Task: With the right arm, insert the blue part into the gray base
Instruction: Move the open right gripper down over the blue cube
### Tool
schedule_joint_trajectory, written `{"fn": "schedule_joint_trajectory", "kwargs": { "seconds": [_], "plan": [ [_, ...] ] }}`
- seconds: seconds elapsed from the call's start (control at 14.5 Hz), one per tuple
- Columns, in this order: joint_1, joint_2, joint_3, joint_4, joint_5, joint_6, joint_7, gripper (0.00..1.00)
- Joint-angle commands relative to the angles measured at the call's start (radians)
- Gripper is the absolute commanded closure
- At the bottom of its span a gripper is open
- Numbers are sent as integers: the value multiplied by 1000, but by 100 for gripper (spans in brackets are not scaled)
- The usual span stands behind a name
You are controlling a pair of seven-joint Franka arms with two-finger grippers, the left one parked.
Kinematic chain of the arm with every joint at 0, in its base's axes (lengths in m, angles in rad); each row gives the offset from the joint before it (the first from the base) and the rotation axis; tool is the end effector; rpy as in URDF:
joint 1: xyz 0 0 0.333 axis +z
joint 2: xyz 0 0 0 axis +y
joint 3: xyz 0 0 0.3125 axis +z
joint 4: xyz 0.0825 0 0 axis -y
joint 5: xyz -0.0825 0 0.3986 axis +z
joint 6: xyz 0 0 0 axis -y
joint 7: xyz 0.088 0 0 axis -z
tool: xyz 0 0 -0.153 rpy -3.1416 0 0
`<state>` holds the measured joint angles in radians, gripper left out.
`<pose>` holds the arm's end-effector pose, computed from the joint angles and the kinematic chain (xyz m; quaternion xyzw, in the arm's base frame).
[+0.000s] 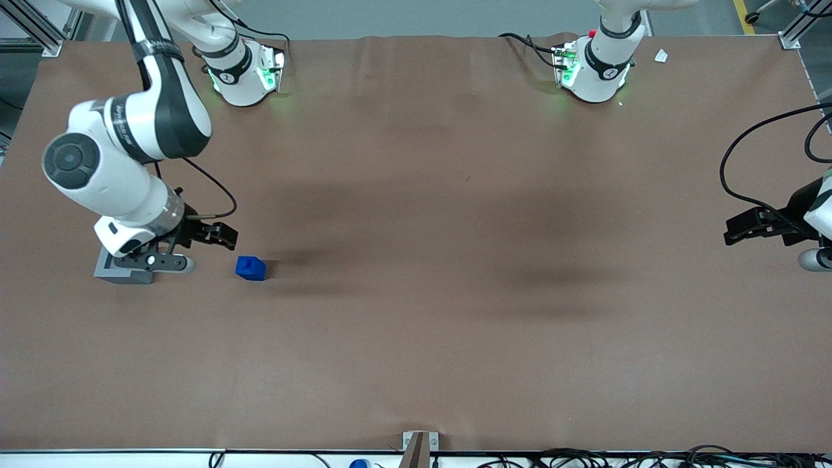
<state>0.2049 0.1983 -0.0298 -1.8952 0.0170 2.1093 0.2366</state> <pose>0.6096 0.1098 0.3441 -0.9994 0.0347 -0.0069 0.0059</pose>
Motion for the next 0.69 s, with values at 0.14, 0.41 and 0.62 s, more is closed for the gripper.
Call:
{"fn": "schedule_joint_trajectory", "kwargs": {
  "seconds": [0.14, 0.41, 0.62],
  "plan": [
    [2, 32, -5, -96, 4, 136, 16, 0],
    [2, 81, -5, -129, 3, 234, 15, 0],
    [1, 130, -5, -139, 0, 264, 6, 0]
  ]
}}
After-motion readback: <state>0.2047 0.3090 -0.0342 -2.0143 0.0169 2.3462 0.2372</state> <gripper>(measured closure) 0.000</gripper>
